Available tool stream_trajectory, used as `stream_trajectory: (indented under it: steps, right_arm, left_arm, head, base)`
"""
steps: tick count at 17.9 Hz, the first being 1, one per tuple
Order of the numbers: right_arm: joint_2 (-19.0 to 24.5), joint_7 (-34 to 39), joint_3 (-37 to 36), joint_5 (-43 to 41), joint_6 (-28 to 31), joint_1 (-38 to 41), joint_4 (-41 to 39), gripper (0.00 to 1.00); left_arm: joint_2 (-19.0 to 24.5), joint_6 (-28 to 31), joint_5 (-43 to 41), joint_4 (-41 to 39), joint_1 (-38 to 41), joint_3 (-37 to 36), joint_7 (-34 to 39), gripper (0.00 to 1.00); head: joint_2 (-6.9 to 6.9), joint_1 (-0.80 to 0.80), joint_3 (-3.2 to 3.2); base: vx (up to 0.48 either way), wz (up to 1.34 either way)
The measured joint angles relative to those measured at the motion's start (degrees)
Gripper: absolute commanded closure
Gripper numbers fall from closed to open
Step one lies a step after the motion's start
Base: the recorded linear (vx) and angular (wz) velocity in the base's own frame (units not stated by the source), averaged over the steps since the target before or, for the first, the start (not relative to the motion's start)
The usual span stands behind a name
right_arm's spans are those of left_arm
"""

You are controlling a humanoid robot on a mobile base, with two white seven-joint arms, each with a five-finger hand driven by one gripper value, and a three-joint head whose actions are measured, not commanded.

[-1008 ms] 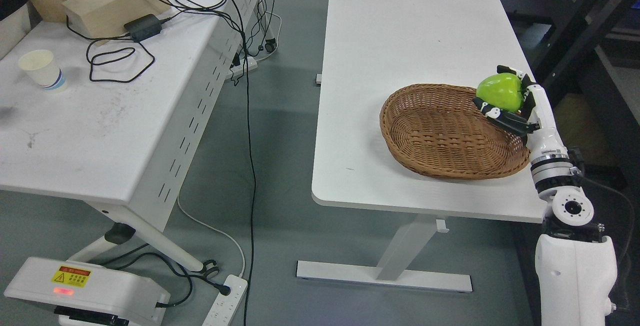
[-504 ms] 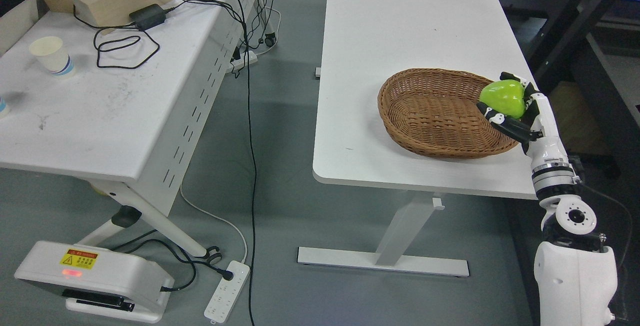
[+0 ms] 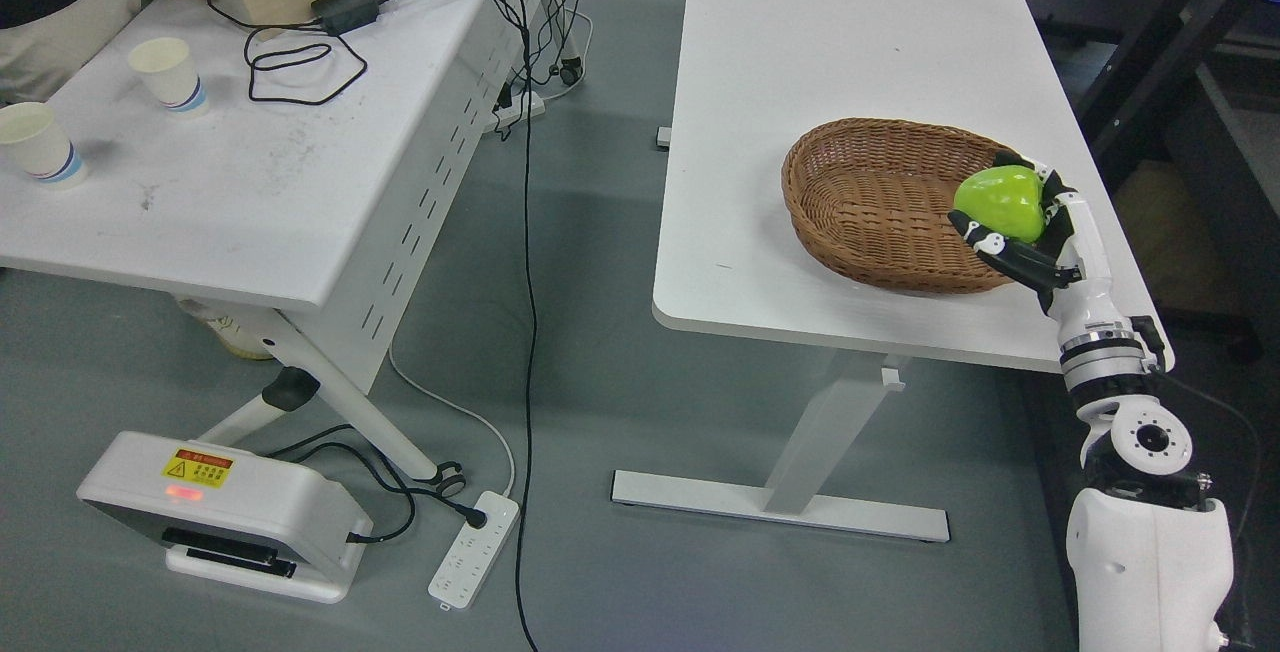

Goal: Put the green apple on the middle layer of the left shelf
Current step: 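Carry the held apple with the right hand while turning toward the shelf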

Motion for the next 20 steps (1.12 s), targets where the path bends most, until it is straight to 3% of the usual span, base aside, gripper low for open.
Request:
stream_trajectory:
  steps: [20]
  right_arm:
    - [-0.6, 3.3, 1.7, -0.1, 1.8, 2.2, -0.1, 0.97]
  left_arm:
    - [0.0, 0.0, 0.0, 0.0, 0.0, 0.0, 0.0, 0.00]
  head:
    - [0.00, 0.00, 0.00]
  base:
    - [-0.151, -0.40]
